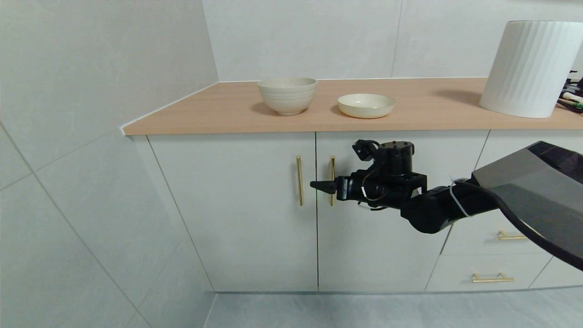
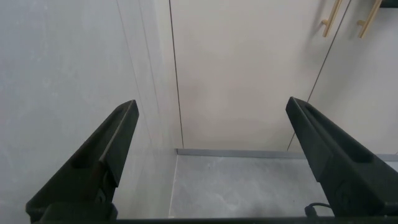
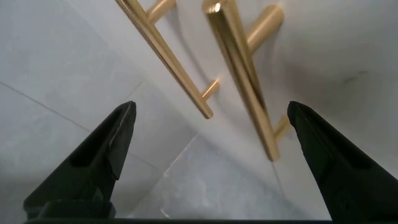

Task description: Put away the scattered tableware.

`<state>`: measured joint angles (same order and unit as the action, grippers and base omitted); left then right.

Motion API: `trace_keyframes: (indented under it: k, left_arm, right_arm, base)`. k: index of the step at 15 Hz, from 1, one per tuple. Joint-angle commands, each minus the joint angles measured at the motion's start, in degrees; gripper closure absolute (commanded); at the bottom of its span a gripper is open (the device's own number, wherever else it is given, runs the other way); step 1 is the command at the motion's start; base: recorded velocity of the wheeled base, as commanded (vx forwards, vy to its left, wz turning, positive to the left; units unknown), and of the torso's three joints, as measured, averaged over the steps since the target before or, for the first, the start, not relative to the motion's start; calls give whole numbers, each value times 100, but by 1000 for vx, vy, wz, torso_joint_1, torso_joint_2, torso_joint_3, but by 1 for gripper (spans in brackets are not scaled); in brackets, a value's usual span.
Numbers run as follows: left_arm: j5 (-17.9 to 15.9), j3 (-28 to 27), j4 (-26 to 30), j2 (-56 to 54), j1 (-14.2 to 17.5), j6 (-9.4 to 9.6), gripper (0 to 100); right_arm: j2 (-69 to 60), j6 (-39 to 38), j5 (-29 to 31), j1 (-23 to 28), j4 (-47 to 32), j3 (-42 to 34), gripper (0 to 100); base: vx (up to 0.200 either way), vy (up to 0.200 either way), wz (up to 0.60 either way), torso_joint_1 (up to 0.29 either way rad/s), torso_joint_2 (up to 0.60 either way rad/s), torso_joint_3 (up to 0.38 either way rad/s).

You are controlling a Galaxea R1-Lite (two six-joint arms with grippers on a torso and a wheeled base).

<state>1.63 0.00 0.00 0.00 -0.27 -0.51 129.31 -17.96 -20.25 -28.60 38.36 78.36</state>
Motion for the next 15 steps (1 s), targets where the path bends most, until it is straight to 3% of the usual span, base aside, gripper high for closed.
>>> trace_keyframes:
  k: [1, 6, 10, 13, 15]
  left_arm:
    - [4, 0, 0, 0, 0, -2, 0]
    - [4, 0, 0, 0, 0, -2, 0]
    - [4, 0, 0, 0, 0, -2, 0]
    - [4, 0, 0, 0, 0, -2, 0]
    - [4, 0, 0, 0, 0, -2, 0]
  right_arm:
    - [112, -50, 3, -137, 48, 65, 0]
    - [51, -331, -23, -199, 154, 39, 0]
    - [-353, -489, -480, -190, 145, -383, 0]
    - [-766, -472, -638, -190, 163, -998, 0]
    - [-1171, -472, -1095, -190, 382, -1684, 0]
  base:
    - [0, 0, 0, 0, 0, 0]
    - [0, 0, 0, 0, 0, 0]
    - [0, 0, 0, 0, 0, 0]
    - [0, 0, 0, 0, 0, 0]
    - [0, 0, 0, 0, 0, 0]
